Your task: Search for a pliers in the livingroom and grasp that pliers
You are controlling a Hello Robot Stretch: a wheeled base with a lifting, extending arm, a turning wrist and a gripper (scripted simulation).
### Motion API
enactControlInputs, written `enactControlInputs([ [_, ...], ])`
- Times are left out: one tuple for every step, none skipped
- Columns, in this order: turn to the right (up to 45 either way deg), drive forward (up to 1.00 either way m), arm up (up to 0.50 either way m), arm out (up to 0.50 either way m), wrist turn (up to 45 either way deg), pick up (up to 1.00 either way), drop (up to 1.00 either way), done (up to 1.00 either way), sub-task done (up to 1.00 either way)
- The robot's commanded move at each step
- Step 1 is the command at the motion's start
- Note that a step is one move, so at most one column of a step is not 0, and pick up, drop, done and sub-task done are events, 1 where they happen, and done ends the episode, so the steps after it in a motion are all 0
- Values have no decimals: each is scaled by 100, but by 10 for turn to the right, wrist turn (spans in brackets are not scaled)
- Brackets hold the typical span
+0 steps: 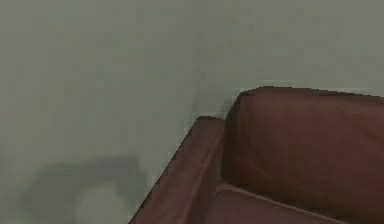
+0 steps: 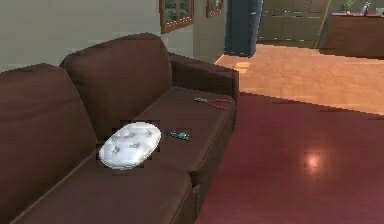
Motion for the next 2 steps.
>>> enactControlInputs([
  [-90,0,0,0,0,0,0,0,0],
  [-450,0,0,0,0,0,0,0,0],
])
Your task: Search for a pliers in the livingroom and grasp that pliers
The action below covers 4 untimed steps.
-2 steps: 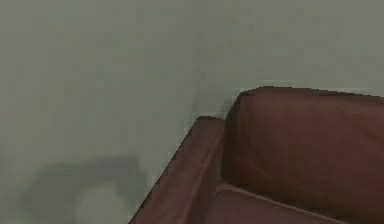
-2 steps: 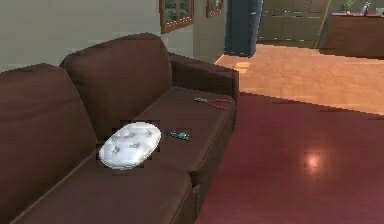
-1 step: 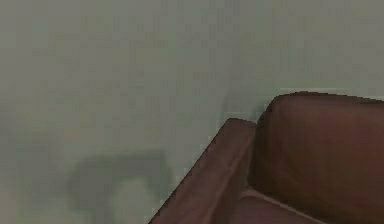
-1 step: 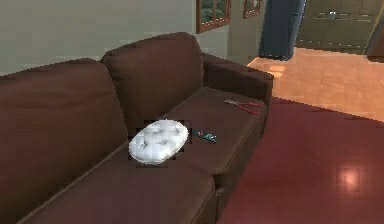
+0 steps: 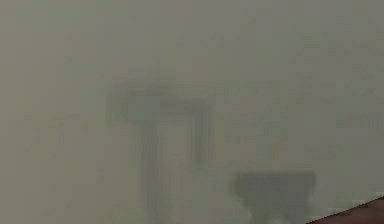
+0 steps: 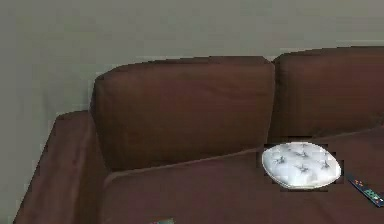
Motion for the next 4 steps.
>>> enactControlInputs([
  [450,0,0,0,0,0,0,0,0],
  [-450,0,0,0,0,0,0,0,0],
  [-360,0,0,0,0,0,0,0,0],
  [0,25,0,0,0,0,0,0,0],
])
